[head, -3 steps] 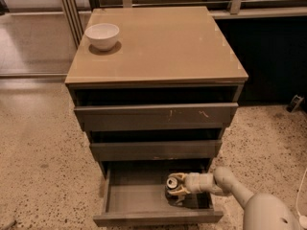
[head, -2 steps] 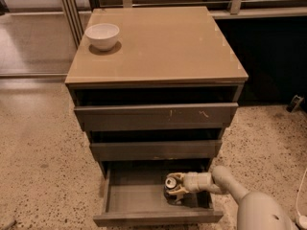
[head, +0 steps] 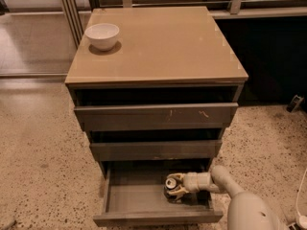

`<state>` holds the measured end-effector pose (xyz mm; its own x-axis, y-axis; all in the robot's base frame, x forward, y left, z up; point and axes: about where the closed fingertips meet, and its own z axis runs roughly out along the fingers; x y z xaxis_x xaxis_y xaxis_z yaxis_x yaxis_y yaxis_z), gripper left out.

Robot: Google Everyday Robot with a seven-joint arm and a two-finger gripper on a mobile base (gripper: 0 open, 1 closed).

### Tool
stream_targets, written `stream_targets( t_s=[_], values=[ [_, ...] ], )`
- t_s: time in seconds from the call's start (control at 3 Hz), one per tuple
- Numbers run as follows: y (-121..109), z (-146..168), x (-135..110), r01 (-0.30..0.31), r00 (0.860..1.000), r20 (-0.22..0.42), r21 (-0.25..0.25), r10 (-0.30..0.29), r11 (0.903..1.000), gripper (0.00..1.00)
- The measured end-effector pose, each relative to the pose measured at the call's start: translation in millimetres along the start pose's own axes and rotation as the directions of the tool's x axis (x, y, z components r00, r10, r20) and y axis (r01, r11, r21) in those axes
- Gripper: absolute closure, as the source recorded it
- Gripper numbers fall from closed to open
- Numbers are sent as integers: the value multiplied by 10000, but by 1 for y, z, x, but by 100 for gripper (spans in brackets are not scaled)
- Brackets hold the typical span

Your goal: Place pepsi can into bottom drawer

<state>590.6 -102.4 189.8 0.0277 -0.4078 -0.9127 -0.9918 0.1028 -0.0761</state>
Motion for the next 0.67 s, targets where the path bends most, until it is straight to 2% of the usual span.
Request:
stream_targets(
  t_s=[0.33,0.67],
  values=[
    [-1,1,8,-126,9999,-28,-41,126,9999,100],
    [-1,1,9,-130,9999,-29,-42,130,9999,82]
  ],
)
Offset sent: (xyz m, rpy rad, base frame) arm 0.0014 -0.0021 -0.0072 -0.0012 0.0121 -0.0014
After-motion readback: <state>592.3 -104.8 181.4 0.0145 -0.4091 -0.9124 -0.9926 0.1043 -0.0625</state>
